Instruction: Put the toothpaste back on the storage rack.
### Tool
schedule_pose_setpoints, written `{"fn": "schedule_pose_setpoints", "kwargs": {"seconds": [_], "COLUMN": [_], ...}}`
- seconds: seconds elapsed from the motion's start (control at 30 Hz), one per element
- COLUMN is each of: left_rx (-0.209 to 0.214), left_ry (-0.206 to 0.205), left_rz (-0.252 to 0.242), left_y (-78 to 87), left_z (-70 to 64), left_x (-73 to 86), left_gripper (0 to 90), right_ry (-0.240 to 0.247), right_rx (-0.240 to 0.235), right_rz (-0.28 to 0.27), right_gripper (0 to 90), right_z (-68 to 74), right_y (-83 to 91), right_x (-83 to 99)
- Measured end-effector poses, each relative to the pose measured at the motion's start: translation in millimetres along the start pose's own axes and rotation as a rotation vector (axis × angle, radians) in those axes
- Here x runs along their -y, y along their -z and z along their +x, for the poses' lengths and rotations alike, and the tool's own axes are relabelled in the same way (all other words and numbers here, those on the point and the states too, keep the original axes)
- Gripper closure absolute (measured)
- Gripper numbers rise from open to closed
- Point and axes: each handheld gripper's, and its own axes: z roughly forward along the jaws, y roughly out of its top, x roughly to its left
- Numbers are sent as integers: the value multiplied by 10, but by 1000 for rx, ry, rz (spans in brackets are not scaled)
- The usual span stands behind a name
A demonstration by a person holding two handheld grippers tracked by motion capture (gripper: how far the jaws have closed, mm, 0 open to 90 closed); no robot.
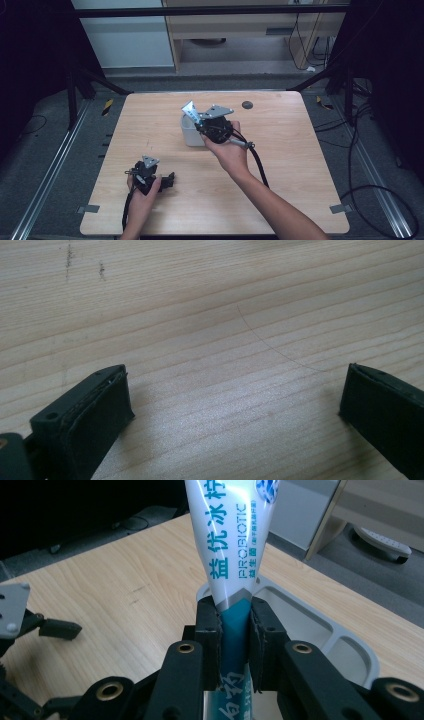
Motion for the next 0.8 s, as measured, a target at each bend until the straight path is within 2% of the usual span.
{"fn": "schedule_pose_setpoints", "kwargs": {"seconds": [0.2,0.4,0.8], "left_rx": [0,0,0], "left_ry": [0,0,1], "left_rz": [0,0,-1], "left_y": [0,0,-1], "left_z": [0,0,0], "left_x": [0,0,0], "left_gripper": [0,0,0], "right_ry": [-15,-20,-37], "right_rx": [18,49,71], "right_rz": [-41,-85,-122], "right_gripper": [775,776,775], "right_z": [49,19,-50], "right_y": [-33,-46,-51], "right_x": [-88,-208,-356]}}
